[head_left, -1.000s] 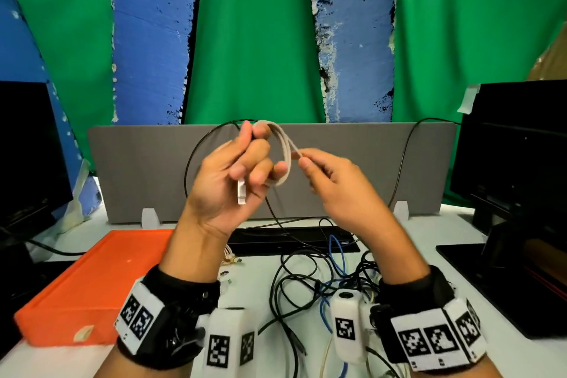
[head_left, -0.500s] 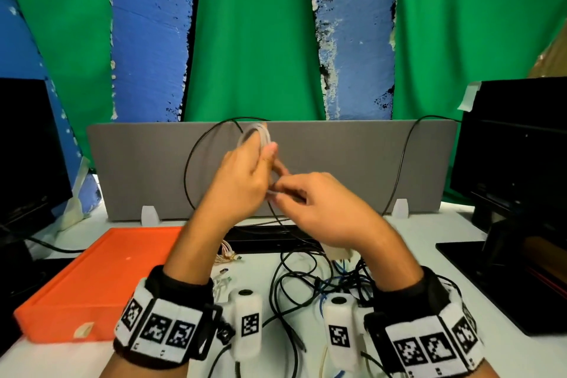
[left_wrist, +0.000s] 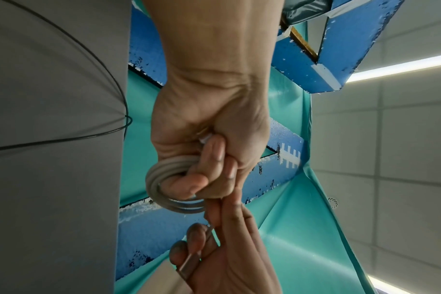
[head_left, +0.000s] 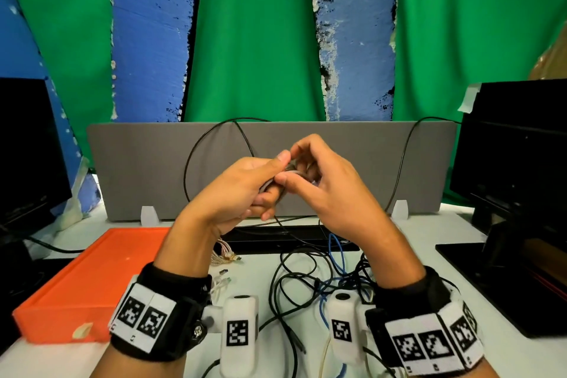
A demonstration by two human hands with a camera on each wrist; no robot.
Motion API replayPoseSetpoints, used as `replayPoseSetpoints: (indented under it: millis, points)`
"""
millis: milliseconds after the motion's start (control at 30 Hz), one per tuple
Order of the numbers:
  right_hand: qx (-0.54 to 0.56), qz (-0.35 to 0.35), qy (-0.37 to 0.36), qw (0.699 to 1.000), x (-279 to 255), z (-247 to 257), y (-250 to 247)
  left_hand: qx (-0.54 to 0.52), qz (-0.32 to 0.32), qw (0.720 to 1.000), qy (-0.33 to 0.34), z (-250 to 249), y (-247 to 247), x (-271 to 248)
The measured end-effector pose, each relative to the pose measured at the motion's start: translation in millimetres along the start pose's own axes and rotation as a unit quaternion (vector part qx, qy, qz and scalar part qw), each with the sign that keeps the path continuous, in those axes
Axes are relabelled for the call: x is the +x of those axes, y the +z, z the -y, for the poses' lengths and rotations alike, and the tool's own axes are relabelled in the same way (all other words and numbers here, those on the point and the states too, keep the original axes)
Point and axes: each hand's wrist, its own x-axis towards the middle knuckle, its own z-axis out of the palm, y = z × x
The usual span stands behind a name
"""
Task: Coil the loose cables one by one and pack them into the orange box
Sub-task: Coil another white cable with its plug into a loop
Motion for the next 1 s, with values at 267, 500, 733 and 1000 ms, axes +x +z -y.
replayPoseSetpoints:
  millis: [267,500,733,1000]
  points:
    - [0.025,0.058,0.012,0.998,0,5,-2,-0.204,0.05,0.976,-0.061,3,-11,3]
    - [-0.009,0.084,0.014,0.996,-1,3,-14,-0.343,0.099,0.931,-0.079,4,-8,8]
    - [-0.03,-0.045,0.028,0.998,0,-2,-16,-0.054,-0.128,0.99,0.033,2,9,11]
    - [-0.106,-0.045,0.02,0.993,0,2,-20,0.162,-0.052,0.98,0.101,3,-4,3]
